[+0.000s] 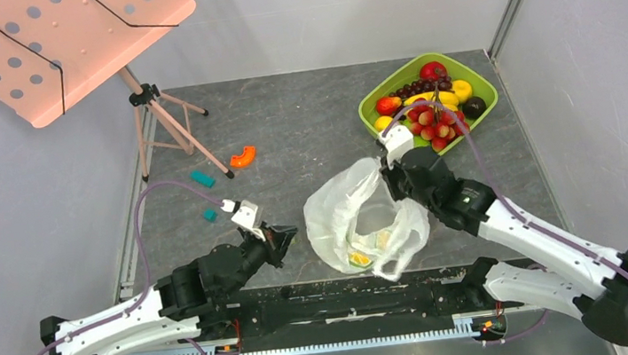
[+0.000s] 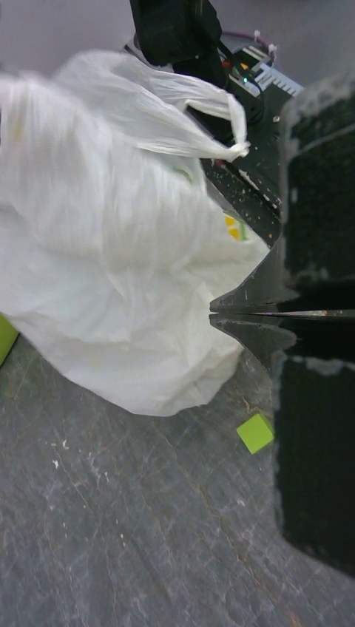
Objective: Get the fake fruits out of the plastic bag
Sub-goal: Adjust the plastic bag at the center of the board.
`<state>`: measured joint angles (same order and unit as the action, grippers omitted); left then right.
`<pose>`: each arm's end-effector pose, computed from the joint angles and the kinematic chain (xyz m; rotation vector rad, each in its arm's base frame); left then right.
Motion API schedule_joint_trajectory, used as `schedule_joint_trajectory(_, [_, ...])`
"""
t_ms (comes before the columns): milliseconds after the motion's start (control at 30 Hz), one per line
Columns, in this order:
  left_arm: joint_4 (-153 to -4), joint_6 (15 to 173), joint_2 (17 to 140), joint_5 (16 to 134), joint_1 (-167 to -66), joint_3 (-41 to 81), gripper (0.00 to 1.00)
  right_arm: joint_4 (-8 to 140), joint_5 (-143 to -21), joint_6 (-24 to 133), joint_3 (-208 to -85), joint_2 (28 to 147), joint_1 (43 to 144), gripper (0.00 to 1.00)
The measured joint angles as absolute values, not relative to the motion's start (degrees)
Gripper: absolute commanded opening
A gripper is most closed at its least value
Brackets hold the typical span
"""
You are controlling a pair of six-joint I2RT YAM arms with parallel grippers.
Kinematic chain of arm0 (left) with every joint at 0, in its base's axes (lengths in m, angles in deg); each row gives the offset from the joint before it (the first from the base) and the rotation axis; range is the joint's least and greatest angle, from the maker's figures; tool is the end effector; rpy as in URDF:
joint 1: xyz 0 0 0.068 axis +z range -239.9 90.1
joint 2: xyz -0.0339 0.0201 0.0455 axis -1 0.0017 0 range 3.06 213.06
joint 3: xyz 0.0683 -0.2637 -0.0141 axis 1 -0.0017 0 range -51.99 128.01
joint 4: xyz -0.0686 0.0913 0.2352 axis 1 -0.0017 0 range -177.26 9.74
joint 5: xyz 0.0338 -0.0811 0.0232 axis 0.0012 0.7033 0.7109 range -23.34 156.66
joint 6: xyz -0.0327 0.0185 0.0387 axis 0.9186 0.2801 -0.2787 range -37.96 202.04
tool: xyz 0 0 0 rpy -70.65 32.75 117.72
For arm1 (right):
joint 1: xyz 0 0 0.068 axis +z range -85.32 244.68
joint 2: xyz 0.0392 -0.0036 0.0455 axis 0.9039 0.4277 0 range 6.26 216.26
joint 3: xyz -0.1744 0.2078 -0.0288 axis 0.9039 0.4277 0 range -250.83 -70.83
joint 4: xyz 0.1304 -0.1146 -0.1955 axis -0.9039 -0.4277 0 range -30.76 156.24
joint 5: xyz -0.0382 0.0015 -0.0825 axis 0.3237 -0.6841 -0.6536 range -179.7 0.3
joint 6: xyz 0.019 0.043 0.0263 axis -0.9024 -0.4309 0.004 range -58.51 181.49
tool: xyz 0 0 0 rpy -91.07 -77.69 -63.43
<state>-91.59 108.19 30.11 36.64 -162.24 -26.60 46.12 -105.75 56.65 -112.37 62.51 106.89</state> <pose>0.0576 -0.1220 0.2629 0.3512 1.7985 -0.7663 0.1653 0.1368 0.2671 -0.5390 2.0884 0.1704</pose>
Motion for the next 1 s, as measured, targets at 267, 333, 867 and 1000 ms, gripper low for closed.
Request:
schedule_joint_trajectory(267, [-97.47, 108.12, 26.70, 34.10, -162.24, -26.60, 0.02, 49.35, -98.91, 56.65, -129.64, 59.89, 106.96, 0.00])
schedule_joint_trajectory(333, [-98.02, 108.12, 26.26, 33.71, -162.24, -26.69, 0.02, 49.99, -97.66, 56.65, -132.30, 59.78, 106.96, 0.00])
schedule_joint_trajectory(867, [-100.07, 108.15, 24.89, 32.18, -162.24, -26.80, 0.02, 54.08, -83.00, 53.11, -133.46, 64.17, 106.96, 0.00])
schedule_joint_trajectory(1000, [-100.51, 108.15, 24.58, 32.15, -162.24, -27.11, 0.02, 57.24, -84.40, 53.20, -128.26, 62.66, 106.96, 0.00])
